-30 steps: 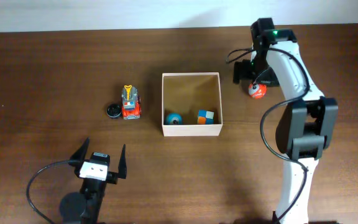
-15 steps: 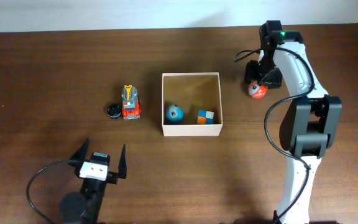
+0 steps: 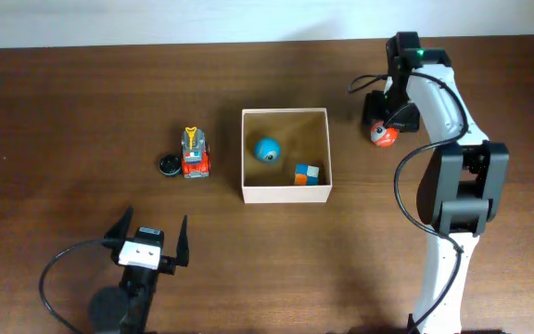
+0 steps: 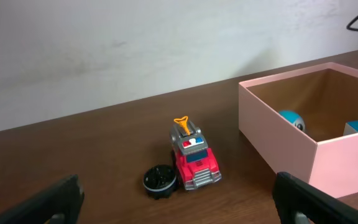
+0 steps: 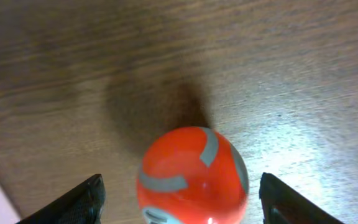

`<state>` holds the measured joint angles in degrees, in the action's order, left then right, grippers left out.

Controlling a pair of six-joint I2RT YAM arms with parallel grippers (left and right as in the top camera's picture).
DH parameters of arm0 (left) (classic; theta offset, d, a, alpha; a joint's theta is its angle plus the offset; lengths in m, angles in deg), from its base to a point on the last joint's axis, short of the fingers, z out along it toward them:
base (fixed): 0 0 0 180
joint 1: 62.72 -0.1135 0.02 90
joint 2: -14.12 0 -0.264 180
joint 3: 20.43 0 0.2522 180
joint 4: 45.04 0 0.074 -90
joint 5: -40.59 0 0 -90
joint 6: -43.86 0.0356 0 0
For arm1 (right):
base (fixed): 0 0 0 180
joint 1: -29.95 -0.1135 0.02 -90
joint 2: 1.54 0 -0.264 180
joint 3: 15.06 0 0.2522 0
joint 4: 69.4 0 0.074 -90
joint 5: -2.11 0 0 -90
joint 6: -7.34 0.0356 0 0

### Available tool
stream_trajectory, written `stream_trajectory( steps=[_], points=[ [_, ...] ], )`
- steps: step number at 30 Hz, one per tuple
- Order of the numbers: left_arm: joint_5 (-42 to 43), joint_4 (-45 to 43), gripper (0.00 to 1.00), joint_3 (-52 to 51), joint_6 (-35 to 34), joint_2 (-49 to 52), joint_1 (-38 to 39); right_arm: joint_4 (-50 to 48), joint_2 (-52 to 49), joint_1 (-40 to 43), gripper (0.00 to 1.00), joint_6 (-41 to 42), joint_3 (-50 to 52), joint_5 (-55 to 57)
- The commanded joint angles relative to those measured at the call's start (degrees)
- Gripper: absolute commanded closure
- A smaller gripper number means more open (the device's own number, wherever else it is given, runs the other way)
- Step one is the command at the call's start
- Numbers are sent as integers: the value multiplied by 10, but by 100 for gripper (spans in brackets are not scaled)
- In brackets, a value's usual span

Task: Pack container
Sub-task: 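Carry the red ball into the pink box and release it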

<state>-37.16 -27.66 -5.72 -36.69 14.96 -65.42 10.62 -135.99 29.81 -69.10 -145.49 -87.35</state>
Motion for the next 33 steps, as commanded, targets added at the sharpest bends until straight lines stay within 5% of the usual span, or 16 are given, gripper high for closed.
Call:
stream_trajectory(
  steps=[1,5,9,16,26,33],
  points=[
    [9,-1,1,-4,5,-4,2,-8,-11,3,27,5,25,1],
    [9,-1,1,-4,5,-4,2,-12,-11,3,35,5,31,1],
    [9,-1,1,-4,5,-4,2,-16,-10,3,55,5,30,1],
    [9,-1,1,-4,5,-4,2,51,-10,0,66,5,-60,0],
    [9,-1,1,-4,5,-4,2,251,-10,-72,58,2,-291,-17],
    [9,-1,1,-4,5,-4,2,288,-10,-178,58,-15,-321,-27]
  ],
)
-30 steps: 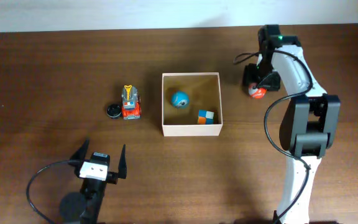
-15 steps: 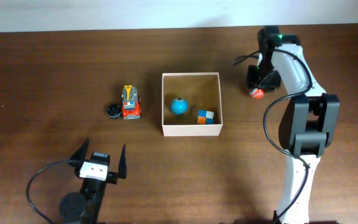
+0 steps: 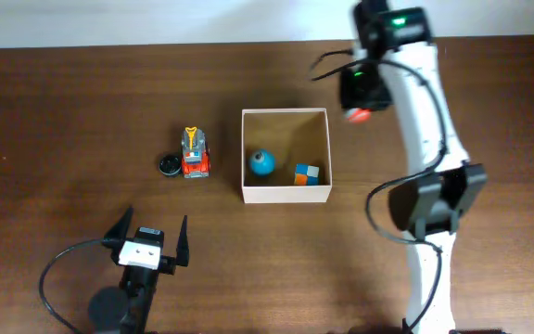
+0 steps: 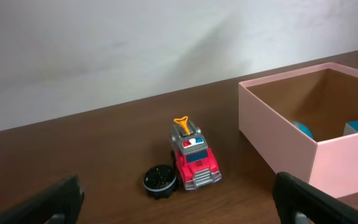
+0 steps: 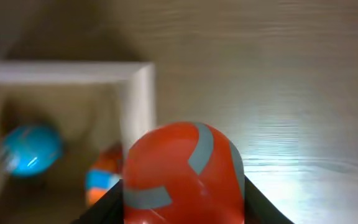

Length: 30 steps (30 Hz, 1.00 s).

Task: Pack container

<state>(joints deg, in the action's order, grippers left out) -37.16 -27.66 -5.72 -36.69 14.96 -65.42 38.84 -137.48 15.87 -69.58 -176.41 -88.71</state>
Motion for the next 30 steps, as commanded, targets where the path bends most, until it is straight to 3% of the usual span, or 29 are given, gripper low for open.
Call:
stream_trajectory(
  steps=[1,5,10,13,18,30],
  points=[
    [9,-1,1,-4,5,-4,2,7,5,-51,58,-14,-11,-13],
    [9,-1,1,-4,5,-4,2,5,5,-100,47,-21,-11,15],
    [9,-1,1,-4,5,-4,2,-15,5,-113,25,-21,2,30],
    [9,-1,1,-4,5,-4,2,-21,5,-101,2,-21,4,31],
    [9,-1,1,-4,5,-4,2,-23,5,-40,1,10,4,61],
    [9,-1,1,-4,5,-4,2,29,5,194,1,12,5,22]
  ],
)
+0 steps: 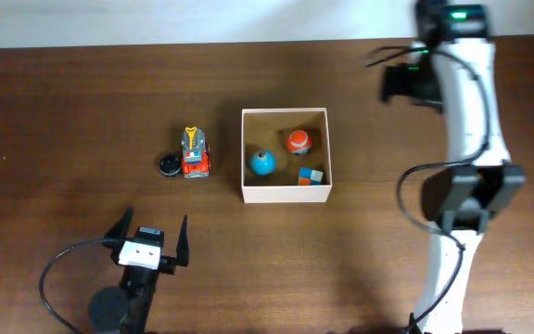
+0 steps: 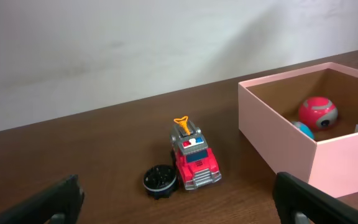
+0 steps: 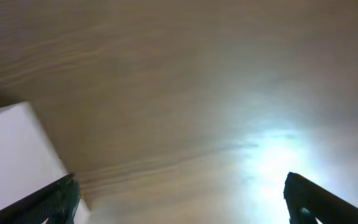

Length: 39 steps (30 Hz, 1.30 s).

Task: Pack container

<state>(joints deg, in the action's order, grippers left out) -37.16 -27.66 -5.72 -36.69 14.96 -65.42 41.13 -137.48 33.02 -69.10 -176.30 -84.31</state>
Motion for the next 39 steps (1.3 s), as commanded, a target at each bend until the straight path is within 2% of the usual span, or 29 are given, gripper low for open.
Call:
stream_trajectory(
  steps=[1,8,39],
  points=[
    [9,-1,1,-4,5,-4,2,6,5,35,1,7,4,-38],
    [9,-1,1,-4,5,-4,2,6,5,71,1,7,6,-69],
    [9,-1,1,-4,5,-4,2,5,5,71,2,7,6,-68]
  ],
)
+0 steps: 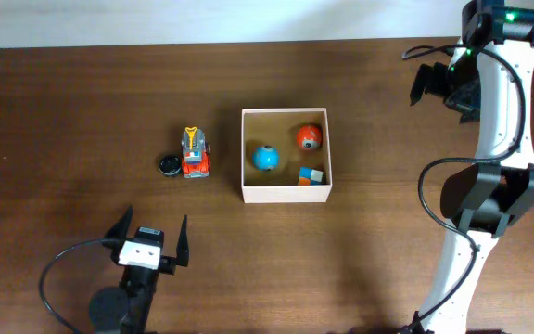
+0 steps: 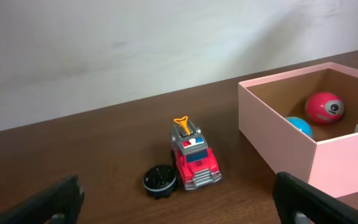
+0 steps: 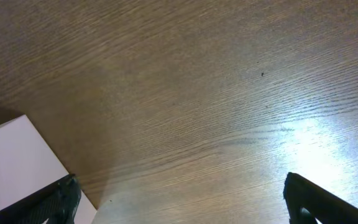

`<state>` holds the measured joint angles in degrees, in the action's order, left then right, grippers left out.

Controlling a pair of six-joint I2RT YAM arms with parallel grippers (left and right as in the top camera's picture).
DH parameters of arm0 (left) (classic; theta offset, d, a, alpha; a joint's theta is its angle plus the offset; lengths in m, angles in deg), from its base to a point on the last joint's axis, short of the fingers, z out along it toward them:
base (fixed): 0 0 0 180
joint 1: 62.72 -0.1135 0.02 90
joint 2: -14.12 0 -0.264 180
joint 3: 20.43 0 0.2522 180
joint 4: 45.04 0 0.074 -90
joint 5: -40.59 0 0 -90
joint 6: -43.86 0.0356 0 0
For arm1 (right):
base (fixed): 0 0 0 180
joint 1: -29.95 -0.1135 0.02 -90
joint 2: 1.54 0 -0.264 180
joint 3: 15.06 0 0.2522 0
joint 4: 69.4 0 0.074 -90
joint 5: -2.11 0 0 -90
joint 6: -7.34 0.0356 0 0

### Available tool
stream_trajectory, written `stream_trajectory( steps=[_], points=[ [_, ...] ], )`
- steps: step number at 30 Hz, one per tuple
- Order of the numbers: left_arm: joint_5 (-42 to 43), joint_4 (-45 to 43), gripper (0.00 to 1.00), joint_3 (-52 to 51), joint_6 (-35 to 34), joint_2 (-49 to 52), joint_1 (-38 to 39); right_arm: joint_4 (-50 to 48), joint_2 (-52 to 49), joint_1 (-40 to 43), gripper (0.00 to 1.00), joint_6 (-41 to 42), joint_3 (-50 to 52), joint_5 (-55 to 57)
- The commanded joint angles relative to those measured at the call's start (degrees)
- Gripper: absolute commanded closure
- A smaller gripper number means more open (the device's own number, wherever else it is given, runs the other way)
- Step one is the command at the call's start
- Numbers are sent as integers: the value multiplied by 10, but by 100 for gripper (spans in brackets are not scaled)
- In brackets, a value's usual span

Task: Pack container

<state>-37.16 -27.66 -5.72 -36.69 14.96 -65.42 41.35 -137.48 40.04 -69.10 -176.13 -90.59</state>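
Note:
An open cream box [image 1: 285,191] stands mid-table and holds a blue ball [image 1: 265,157], an orange ball [image 1: 308,136] and a small coloured cube [image 1: 311,174]. The box [image 2: 291,147] and both balls also show in the left wrist view. A red toy truck [image 1: 193,154] and a black round cap [image 1: 168,165] lie left of the box. My right gripper [image 1: 440,83] is open and empty, up at the far right, well clear of the box. My left gripper [image 1: 151,243] rests open near the front left.
The box corner [image 3: 17,155] shows at the lower left of the right wrist view, over bare wood. A white wall runs along the table's far edge. The right arm's links stretch down the right side of the table.
The right gripper has moved further right, away from the box. The orange ball lies slightly higher and further right inside the box. The left arm has not moved.
The right gripper stood open around the orange ball on the table, right of the box. Then it held the ball above the box's right wall. Then the ball lay in the box and the open gripper was off to the right, now further still.

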Motion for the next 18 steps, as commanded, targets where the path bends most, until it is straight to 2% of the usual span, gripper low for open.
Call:
stream_trajectory(
  steps=[1,5,9,11,14,18],
  points=[
    [9,-3,1,-4,5,-4,2,3,5,1,1,7,4,-5],
    [33,-37,1,-4,5,-4,2,3,5,1,1,7,4,-5],
    [81,-114,1,-4,4,-4,2,3,5,1,1,7,4,-5],
    [88,-130,1,5,-34,3,2,3,5,1,1,7,4,-5],
    [88,-83,1,47,-74,41,2,3,5,1,1,7,4,-5],
    [111,24,1,181,-84,182,2,3,5,1,1,7,4,-5]
  ],
)
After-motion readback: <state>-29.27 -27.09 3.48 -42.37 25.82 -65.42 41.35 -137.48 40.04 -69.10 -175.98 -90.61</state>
